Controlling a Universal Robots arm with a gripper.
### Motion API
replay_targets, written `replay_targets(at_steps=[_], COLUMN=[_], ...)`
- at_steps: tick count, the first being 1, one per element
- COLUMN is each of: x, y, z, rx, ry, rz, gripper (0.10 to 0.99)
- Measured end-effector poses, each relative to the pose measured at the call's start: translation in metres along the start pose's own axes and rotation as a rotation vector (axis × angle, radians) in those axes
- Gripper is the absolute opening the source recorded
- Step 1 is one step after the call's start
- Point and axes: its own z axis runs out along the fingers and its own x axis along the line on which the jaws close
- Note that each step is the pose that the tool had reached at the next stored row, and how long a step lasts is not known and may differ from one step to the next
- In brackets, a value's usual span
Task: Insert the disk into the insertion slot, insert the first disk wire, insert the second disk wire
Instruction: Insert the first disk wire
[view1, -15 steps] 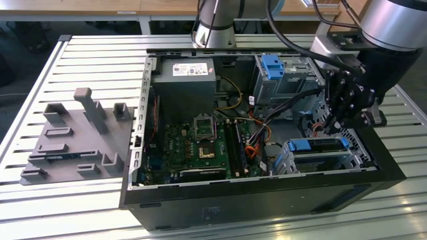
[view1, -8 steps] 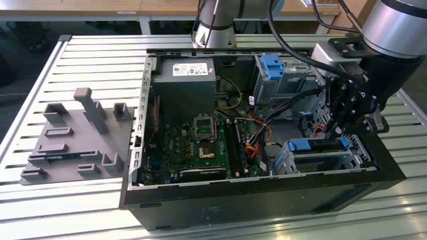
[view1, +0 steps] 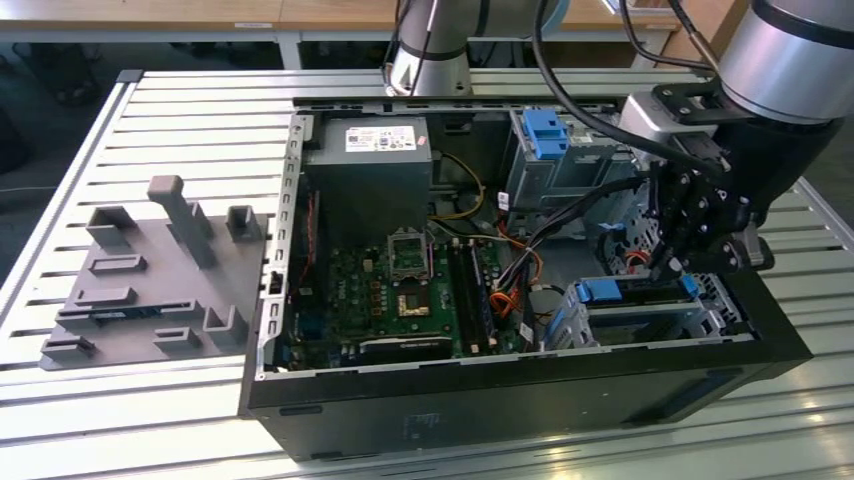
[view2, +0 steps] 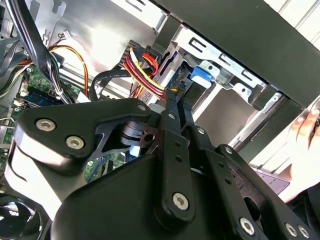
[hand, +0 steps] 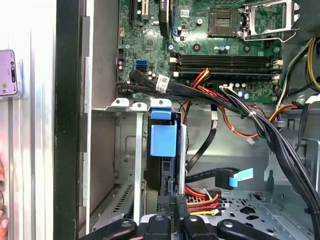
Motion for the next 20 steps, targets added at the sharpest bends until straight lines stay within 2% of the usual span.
replay_targets(at_steps=[20], x=[0.0003], y=[0.0004], z=[0.003], rx=[0.001], ry=[-0.0003], rz=[0.002], gripper=[0.165])
